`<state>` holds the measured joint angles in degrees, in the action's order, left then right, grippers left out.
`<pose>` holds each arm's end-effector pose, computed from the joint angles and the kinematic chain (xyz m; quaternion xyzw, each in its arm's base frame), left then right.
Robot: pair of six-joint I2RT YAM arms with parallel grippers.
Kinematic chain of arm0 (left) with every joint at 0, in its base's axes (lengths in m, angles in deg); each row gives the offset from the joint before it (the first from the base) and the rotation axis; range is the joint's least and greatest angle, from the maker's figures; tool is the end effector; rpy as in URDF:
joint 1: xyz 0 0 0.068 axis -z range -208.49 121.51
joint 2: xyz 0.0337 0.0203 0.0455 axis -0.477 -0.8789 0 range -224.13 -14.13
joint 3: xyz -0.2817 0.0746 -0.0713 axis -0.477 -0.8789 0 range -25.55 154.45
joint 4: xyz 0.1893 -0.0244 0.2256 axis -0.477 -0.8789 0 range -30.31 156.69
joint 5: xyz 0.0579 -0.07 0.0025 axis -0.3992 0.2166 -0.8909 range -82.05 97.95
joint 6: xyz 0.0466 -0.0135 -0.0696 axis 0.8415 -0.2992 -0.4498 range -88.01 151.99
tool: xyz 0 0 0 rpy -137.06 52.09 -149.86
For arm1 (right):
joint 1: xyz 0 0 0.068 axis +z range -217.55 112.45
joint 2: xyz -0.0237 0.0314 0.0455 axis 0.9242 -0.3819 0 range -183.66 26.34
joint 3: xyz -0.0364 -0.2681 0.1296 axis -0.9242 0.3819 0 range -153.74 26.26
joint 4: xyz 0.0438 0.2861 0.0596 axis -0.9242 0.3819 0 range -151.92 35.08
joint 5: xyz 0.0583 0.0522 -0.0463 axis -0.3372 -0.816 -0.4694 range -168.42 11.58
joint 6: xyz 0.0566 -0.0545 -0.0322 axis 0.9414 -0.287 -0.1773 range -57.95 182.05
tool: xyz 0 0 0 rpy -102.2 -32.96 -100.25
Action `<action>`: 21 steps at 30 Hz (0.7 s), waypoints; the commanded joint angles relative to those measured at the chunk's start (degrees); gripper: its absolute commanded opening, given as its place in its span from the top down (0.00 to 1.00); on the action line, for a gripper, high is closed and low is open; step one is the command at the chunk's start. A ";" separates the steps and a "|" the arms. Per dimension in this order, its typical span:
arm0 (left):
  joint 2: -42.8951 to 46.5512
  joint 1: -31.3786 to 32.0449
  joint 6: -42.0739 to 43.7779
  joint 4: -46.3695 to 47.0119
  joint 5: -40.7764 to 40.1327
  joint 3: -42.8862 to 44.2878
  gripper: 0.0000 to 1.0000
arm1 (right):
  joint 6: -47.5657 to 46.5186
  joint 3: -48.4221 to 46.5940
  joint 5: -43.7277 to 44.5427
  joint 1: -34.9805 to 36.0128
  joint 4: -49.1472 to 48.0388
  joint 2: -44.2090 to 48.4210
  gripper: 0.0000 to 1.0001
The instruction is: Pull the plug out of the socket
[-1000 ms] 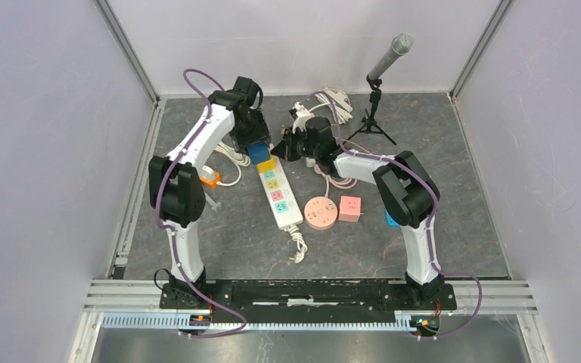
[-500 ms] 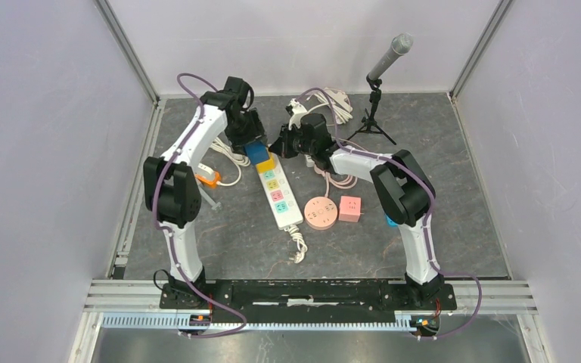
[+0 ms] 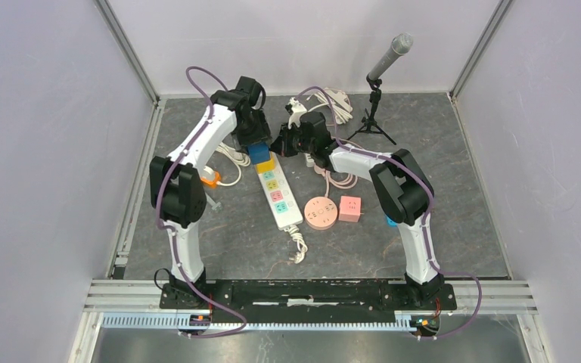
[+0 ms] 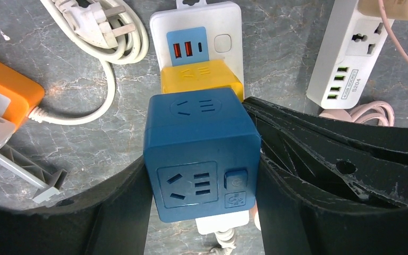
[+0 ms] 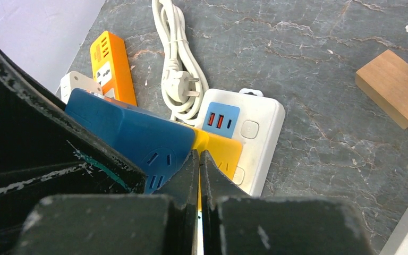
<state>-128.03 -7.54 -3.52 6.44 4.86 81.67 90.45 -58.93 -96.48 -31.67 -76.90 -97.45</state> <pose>0.4521 -0.1687 0.2708 -0.1295 0.9709 -0.0712 0.1887 0.4502 0.3541 0.1696 -0.1397 0.8191 0.3989 0.3878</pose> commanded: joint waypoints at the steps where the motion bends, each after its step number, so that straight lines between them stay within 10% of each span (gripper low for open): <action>1: 1.20 -0.24 1.59 -1.17 12.21 5.63 0.98 | -3.96 4.68 -0.65 1.37 14.01 -6.20 1.00; 21: 6.65 -1.70 -3.86 4.87 19.65 -0.76 0.98 | -8.63 3.38 0.01 1.56 17.33 -6.20 1.00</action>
<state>-128.67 -9.42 -3.54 5.28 8.91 82.37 86.01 -58.90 -97.88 -31.65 -77.67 -97.64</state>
